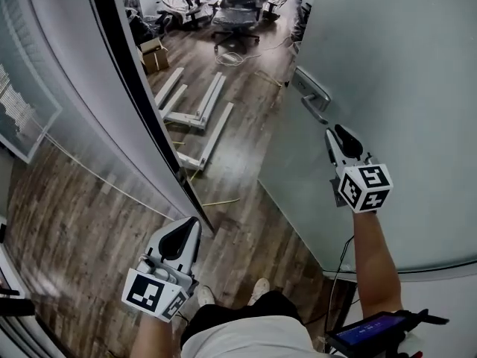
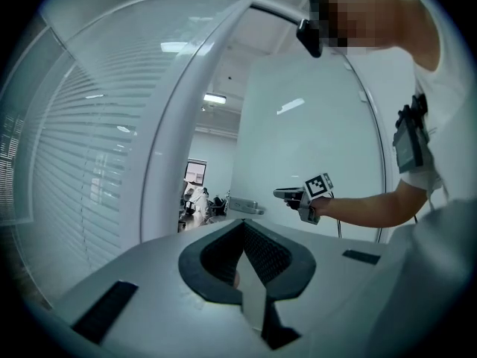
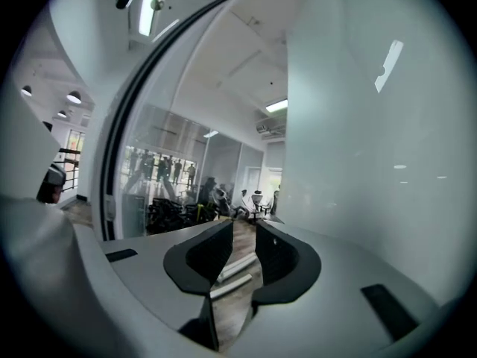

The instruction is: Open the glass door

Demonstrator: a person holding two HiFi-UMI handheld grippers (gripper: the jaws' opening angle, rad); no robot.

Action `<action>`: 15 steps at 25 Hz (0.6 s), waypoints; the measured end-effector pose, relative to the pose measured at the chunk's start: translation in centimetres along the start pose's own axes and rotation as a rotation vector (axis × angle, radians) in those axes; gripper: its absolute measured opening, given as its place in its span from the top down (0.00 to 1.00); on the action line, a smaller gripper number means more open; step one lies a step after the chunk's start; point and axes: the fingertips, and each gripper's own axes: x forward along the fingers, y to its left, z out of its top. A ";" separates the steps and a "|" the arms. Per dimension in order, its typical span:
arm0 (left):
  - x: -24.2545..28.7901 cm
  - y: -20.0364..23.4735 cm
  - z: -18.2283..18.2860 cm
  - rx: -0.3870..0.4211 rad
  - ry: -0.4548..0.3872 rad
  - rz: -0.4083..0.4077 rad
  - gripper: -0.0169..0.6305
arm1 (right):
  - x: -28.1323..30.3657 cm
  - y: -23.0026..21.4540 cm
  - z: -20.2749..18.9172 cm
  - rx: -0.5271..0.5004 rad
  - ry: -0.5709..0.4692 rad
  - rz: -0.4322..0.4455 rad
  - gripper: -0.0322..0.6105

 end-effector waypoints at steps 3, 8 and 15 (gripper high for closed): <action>-0.9 0.4 0.5 0.011 -0.013 -0.050 0.97 | -3.8 4.0 2.7 0.030 -0.084 0.022 0.84; -2.8 0.6 1.0 0.029 -0.025 -0.145 0.97 | -9.9 8.4 6.1 0.095 -0.188 -0.021 0.86; -6.2 0.6 -3.8 0.073 -0.027 -0.247 0.97 | -17.1 14.9 3.7 0.142 -0.243 -0.071 0.86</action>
